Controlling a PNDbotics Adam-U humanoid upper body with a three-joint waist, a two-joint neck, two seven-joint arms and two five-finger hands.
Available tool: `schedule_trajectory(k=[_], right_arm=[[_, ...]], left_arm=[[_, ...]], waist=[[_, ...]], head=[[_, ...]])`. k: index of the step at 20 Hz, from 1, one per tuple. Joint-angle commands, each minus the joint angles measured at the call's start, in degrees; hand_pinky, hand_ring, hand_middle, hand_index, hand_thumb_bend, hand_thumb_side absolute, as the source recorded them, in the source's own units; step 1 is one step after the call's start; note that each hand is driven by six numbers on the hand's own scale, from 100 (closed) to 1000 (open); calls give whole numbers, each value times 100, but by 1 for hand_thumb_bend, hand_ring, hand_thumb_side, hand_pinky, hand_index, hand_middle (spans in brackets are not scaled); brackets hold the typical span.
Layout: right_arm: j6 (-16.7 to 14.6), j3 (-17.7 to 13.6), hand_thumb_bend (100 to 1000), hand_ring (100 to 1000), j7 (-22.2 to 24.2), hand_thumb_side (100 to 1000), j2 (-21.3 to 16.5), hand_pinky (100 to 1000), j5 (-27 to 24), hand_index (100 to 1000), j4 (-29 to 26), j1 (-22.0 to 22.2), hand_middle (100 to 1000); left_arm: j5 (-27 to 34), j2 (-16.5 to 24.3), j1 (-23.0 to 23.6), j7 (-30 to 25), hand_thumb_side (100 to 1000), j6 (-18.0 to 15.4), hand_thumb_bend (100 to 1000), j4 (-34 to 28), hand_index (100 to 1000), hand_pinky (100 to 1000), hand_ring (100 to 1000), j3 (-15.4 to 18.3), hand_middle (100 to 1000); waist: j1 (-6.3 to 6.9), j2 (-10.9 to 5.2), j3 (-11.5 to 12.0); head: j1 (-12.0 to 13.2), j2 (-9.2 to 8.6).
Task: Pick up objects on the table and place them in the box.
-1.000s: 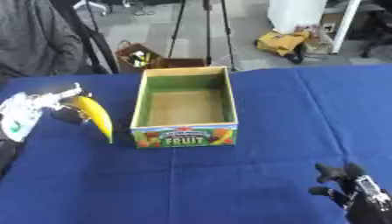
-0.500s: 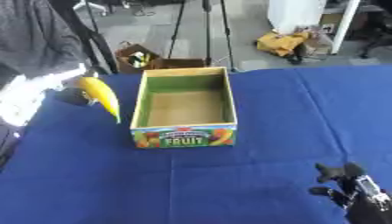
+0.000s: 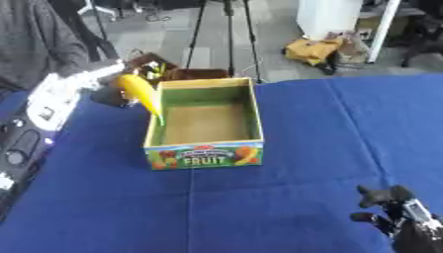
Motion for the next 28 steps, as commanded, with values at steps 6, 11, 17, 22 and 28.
schedule_trajectory(k=[6,11,17,22,28], right_arm=[[9,56,100,952,66,742,-97,649,-46,626,-68,-68,539],[14,76,100,952,88,742,-88,649,-44,626,-69,-80,539],[20,77,100,953,91,745,-73,650,-42,626,-65,-90,539],[22,70,100,953,89,746,-70,650,-36,626,-62,-93,539],[19,55,100,953,79,747,-67,650,-31,626,-59,-94,539]], left_arm=[[-507,-384,-340,465,273,49,100,259,601,606,445,-159,382],[-829,-558,-372,564,269,-17,100,343,608,611,453,-244,392],[-1272,-645,-318,540,331,-227,100,413,705,667,530,-378,487],[-1797,-622,-256,383,679,-645,177,423,835,759,655,-411,644],[-1708,-542,-182,828,1000,-817,566,294,883,870,813,-289,802]], waist=[[-9,-72,-142],[-13,-57,-228],[-11,-43,-267],[-7,-41,-250],[-14,-33,-200]], head=[[104,-39],[154,-44],[151,-46],[122,-46],[90,-61]])
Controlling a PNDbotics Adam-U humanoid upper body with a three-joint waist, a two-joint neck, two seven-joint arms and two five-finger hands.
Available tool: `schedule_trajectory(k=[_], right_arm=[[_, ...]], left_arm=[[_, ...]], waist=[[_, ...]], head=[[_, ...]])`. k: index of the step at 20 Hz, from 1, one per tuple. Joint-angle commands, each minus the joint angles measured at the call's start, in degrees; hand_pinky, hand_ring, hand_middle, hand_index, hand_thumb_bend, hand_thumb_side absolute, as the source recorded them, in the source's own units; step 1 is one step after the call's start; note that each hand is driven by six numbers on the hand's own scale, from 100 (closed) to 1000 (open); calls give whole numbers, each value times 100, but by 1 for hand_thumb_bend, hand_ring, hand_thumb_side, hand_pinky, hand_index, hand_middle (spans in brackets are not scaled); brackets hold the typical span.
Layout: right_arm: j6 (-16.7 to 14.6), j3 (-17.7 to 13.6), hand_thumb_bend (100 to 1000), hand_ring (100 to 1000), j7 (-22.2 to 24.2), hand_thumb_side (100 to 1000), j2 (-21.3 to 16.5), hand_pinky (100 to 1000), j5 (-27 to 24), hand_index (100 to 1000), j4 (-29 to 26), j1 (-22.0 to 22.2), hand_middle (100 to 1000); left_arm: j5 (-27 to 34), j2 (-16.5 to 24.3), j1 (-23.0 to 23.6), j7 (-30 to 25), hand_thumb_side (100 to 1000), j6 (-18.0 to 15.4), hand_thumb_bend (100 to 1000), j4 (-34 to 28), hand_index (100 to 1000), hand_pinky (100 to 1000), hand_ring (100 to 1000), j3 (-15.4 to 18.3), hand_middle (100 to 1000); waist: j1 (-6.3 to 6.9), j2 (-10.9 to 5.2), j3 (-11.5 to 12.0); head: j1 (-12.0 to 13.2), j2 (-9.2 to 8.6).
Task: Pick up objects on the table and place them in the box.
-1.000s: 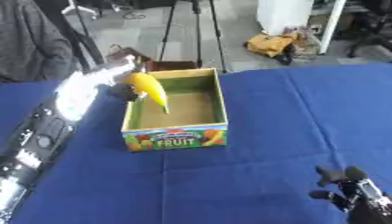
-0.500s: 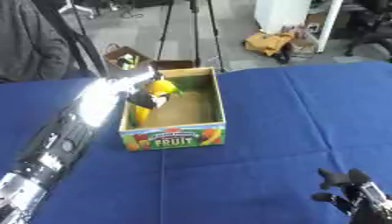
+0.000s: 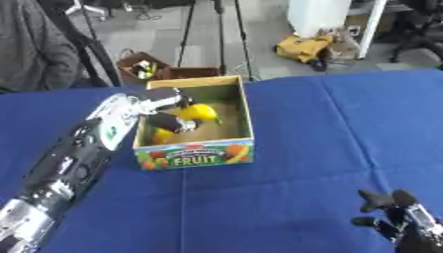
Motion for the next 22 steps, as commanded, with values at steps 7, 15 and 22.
schedule_trajectory(k=[7,15,22], right_arm=[[-16,-60,100,953,-16,748,-65,650,-15,626,-59,-52,539],[-26,-107,100,954,-67,751,-67,650,2,625,-55,-42,539],[-38,-129,100,955,-87,752,-72,650,18,625,-65,-24,539]], left_arm=[[890,435,163,1286,1000,189,471,-840,849,854,804,123,790],[3988,1035,1245,1621,907,597,286,-3101,776,762,716,262,690],[5168,1243,2505,1708,882,1131,281,-4555,769,744,699,733,673]], waist=[[-23,-53,81],[-25,-26,305],[-62,5,477]], head=[[-96,-76],[-225,-109],[-301,-116]])
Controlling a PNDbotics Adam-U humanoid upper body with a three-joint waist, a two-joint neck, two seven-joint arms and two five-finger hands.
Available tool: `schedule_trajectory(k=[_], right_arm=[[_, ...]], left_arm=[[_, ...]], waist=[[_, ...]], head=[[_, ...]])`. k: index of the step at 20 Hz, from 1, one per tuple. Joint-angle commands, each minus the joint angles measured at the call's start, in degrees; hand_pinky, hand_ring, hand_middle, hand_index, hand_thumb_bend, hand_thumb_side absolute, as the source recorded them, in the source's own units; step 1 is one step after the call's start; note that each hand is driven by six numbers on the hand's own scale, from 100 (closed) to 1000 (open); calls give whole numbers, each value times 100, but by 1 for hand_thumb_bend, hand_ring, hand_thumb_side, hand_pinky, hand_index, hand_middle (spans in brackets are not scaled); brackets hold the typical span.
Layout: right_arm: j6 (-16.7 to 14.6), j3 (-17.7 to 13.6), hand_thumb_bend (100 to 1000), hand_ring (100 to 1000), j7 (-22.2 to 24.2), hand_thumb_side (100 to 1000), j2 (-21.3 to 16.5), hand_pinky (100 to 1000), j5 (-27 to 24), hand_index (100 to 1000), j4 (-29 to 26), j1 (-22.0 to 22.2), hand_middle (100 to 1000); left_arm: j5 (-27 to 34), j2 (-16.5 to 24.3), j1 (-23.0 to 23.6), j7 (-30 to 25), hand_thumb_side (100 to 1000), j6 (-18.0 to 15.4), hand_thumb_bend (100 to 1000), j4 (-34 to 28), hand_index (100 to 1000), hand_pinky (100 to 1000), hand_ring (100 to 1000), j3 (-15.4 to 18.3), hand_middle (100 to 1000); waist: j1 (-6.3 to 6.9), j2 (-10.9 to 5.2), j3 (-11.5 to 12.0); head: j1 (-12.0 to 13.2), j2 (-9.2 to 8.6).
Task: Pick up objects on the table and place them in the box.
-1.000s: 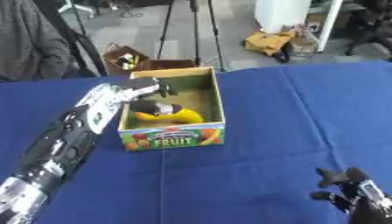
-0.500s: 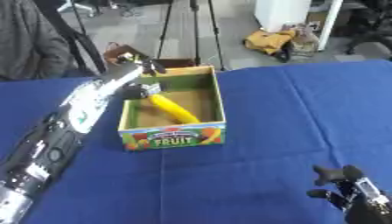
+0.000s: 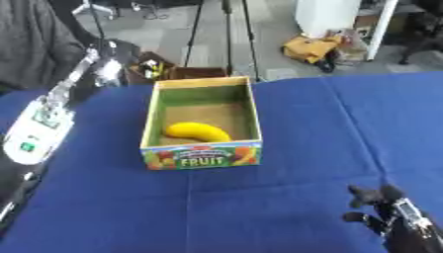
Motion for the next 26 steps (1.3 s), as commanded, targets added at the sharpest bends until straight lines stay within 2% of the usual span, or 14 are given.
schedule_trajectory(k=[1,8,11,15,16,18,19,22,26], right_arm=[[-14,-56,100,955,-19,752,-70,650,13,625,-64,-11,539],[-23,-72,100,956,-34,749,-82,650,9,625,-74,-18,538],[-25,-74,100,957,-39,752,-83,650,9,625,-76,-10,538],[-29,-80,100,957,-45,749,-90,650,1,625,-81,-14,538],[-27,-81,100,957,-46,749,-89,650,1,625,-80,-14,538],[-25,-79,100,957,-43,749,-82,650,6,625,-76,-8,538],[-25,-78,100,957,-41,749,-83,650,10,625,-77,-7,538],[-29,-85,100,958,-44,749,-78,650,10,625,-78,-8,538],[-27,-88,100,958,-52,749,-77,650,12,625,-76,-11,538]], left_arm=[[277,200,221,30,876,179,282,-585,770,742,697,293,672],[175,199,1042,-25,896,267,254,-1054,768,733,673,551,651],[-12,149,1274,-100,848,261,250,-1035,766,731,666,630,647],[-304,67,1501,-110,709,238,100,-981,758,726,659,735,637],[-355,48,1532,-105,709,240,100,-961,758,726,659,757,637],[-438,5,1578,-78,605,265,100,-920,731,708,622,790,592],[-478,-12,1593,-55,598,281,100,-907,728,706,618,798,588],[-588,-55,1625,95,516,341,100,-889,656,655,532,835,492],[-665,-74,1633,249,513,383,100,-894,651,652,527,827,487]], waist=[[-15,-68,21],[-26,-68,115],[-39,-67,131],[-40,-78,156],[-42,-78,158],[-47,-73,163],[-48,-71,166],[-46,-69,169],[-44,-65,166]], head=[[-37,-62],[-78,-94],[-90,-85],[-89,-113],[-95,-109],[-94,-106],[-91,-105],[-89,-109],[-100,-123]])
